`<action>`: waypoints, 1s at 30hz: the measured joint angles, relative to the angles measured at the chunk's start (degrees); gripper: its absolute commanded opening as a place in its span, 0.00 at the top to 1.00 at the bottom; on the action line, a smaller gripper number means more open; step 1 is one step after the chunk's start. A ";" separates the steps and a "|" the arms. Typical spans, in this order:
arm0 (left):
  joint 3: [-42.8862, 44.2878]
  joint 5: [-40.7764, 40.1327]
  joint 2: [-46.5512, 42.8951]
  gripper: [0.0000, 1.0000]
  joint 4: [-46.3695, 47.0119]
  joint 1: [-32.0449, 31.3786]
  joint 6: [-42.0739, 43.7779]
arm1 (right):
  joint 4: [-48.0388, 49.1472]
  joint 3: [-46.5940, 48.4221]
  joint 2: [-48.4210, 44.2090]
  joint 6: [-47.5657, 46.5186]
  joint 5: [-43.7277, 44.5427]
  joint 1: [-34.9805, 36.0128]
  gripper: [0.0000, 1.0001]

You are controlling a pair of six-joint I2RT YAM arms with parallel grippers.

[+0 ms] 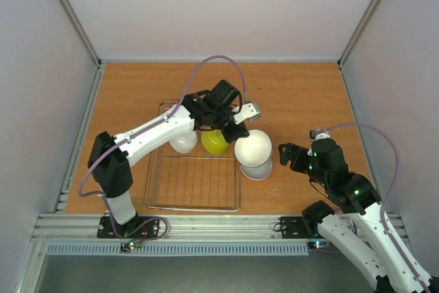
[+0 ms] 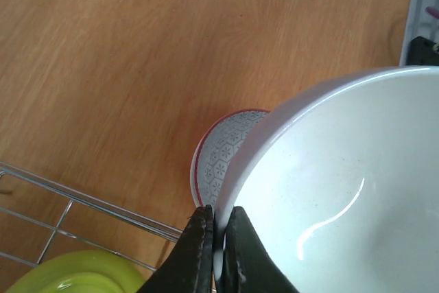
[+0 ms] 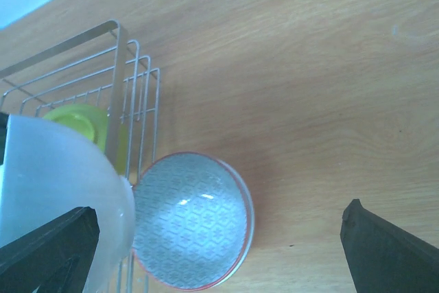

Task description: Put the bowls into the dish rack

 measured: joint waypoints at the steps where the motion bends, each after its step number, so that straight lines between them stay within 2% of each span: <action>1: 0.00 1.16 -0.13 1.00 0.22 0.81 -0.37 | 0.09 0.00 -0.13 0.02 -0.76 0.00 0.02; 10: -0.17 7.54 0.68 0.99 0.28 1.70 -1.81 | 1.40 0.00 -1.40 0.24 -5.99 0.00 0.01; 17: -0.39 11.74 0.81 0.99 1.05 6.08 -3.87 | 5.99 -0.46 -5.73 2.95 -13.40 0.00 0.01; 30: -4.90 14.21 0.07 0.99 5.68 8.98 -6.64 | 17.20 -8.37 -6.03 11.19 -22.97 0.00 0.01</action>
